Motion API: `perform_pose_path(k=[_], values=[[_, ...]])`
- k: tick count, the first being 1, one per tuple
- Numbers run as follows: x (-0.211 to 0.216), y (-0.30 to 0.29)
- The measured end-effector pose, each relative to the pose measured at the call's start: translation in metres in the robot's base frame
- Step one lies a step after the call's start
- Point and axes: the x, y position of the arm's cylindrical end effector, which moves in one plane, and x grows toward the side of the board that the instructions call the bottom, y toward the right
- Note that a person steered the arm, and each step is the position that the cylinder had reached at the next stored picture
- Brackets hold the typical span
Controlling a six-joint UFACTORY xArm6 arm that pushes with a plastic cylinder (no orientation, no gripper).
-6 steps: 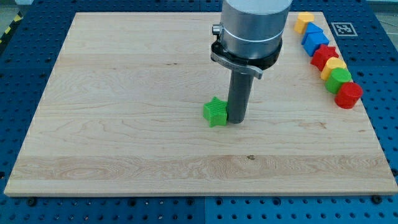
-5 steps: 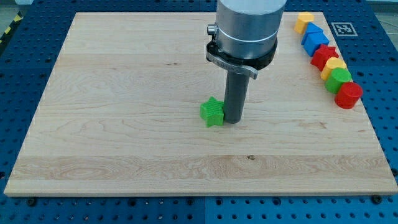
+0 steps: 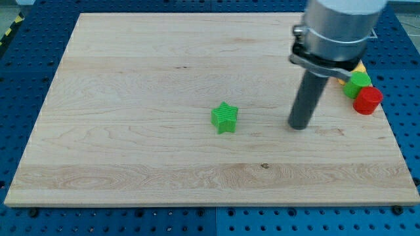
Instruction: Move the red circle above the green star
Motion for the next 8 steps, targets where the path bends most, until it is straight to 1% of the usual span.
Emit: perform_pose_path(k=[5, 8], values=[[0.049, 0.187], [0.036, 0.188]])
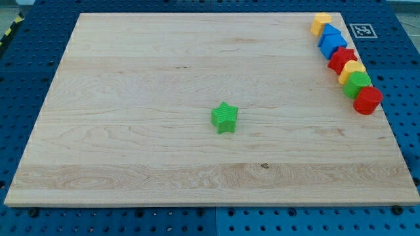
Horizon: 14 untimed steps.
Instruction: Move the red circle above the green star
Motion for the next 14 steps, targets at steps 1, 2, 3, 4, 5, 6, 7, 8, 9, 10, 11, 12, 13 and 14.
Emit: perform_pose_path(k=[1, 2, 3, 4, 5, 6, 7, 8, 9, 10, 11, 12, 13, 14], values=[[-0.018, 0.000], [-0.043, 0.000], [-0.072, 0.000], [-0.085, -0.001], [-0.085, -0.012], [-0.085, -0.030], [-0.085, -0.042], [-0.084, -0.050], [-0.084, -0.057], [-0.077, -0.058], [-0.074, -0.068], [-0.074, -0.090], [-0.074, -0.103], [-0.074, -0.120]])
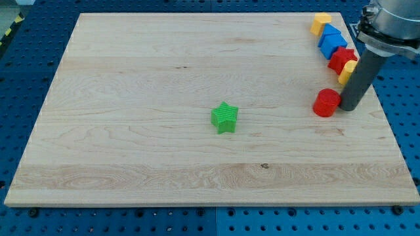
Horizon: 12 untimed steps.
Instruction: Move the red circle above the green star
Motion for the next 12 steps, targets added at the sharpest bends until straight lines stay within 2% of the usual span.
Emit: perform_pose_path(k=[12], values=[[0.000, -0.171]])
